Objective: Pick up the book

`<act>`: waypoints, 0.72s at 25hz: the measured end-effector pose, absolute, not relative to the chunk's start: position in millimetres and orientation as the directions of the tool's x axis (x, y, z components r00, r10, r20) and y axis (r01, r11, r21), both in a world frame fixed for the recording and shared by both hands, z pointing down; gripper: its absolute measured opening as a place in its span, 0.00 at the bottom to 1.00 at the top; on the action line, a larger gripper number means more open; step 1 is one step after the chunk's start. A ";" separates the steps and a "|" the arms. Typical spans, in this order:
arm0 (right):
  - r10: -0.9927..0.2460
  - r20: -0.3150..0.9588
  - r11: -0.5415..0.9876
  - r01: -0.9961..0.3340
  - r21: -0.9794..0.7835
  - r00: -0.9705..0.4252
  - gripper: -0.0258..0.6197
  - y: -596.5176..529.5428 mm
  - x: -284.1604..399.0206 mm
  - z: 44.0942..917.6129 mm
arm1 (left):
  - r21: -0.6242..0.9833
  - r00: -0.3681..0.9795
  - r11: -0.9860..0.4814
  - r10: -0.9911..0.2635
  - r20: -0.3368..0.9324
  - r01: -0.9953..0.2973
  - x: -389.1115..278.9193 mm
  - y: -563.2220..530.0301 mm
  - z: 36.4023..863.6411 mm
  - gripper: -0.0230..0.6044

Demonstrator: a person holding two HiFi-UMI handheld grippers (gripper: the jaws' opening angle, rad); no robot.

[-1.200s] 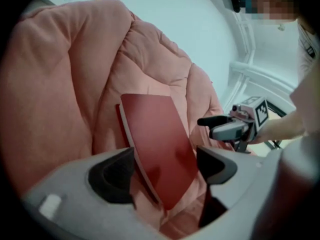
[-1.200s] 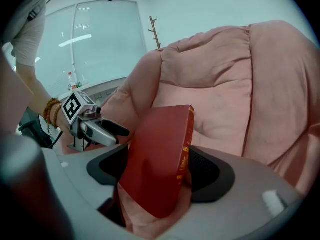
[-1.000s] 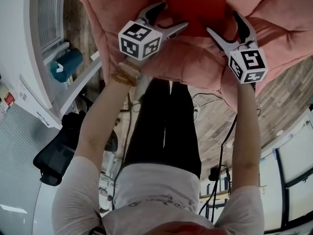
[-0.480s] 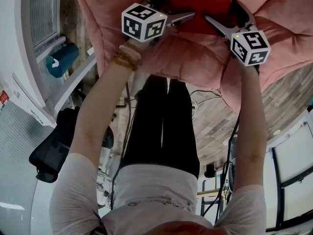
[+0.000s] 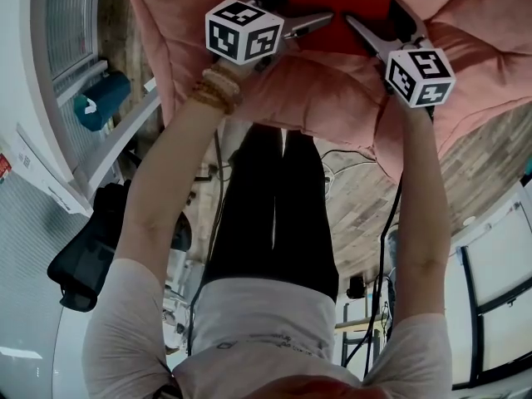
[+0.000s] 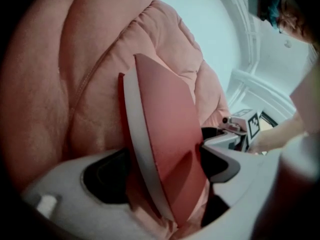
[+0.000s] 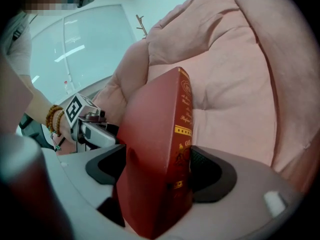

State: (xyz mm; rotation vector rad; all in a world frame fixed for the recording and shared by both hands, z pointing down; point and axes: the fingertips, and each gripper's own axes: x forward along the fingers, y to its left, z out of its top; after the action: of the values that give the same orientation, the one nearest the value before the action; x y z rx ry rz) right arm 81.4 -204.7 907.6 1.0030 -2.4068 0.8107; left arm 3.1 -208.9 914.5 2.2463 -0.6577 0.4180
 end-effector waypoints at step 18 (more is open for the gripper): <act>-0.638 0.504 0.475 -0.813 -0.336 -0.581 0.57 -177.0 100.4 834.8 | 0.453 0.790 -0.657 -0.413 0.453 -0.602 12.6 -196.0 837.5 0.63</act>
State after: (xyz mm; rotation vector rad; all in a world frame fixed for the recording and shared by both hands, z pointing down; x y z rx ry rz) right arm 100.4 -177.0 834.8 1.2303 -2.4165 0.7987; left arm 12.6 -196.0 837.5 2.3778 -0.7504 0.4169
